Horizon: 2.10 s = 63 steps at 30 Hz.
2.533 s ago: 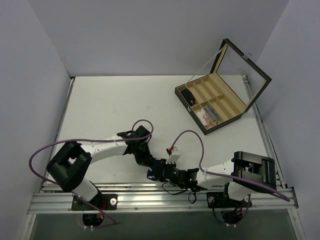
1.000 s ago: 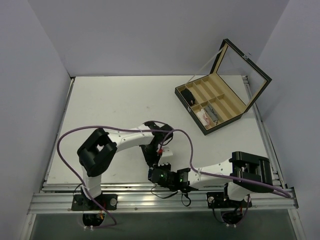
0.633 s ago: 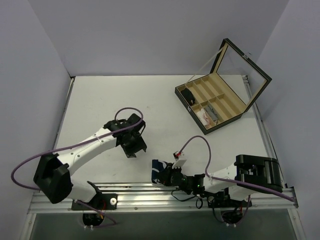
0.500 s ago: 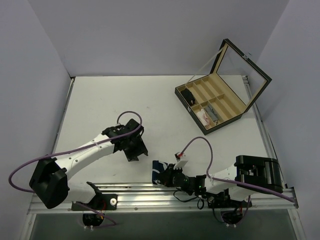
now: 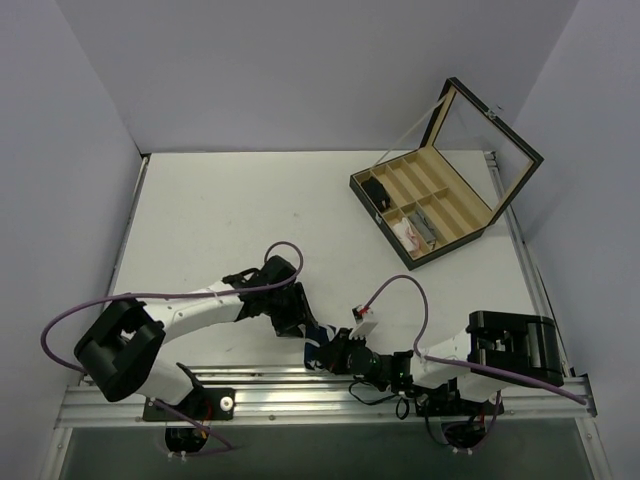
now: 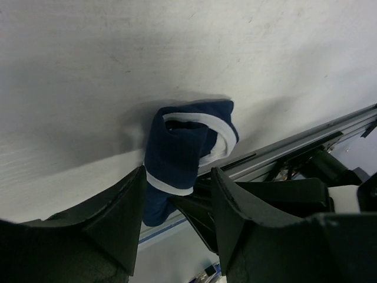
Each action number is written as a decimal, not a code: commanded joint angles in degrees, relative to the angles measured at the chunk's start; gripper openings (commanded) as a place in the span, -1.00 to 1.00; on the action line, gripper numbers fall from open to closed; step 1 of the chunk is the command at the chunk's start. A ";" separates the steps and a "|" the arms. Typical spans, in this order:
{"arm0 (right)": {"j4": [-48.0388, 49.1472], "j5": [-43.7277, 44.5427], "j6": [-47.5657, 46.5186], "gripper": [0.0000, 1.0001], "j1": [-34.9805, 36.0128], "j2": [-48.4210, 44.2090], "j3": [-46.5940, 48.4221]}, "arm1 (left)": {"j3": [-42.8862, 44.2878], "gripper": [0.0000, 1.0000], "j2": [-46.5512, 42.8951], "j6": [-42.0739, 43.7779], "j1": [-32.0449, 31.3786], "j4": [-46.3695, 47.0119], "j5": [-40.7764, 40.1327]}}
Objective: Roll the underwear
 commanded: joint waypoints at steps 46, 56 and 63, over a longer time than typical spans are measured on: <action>-43.04 7.32 -16.12 -0.15 -0.49 1.46 26.98 | 39.66 -0.95 30.70 -11.25 -11.37 -43.49 -20.50; -49.55 10.84 -13.21 -0.17 0.39 0.93 28.04 | 38.52 -0.95 30.61 -11.95 -11.37 -43.23 -19.80; -47.10 8.65 -10.50 -0.68 0.22 3.40 26.20 | 38.17 -0.95 28.87 -10.73 -11.28 -41.13 -18.57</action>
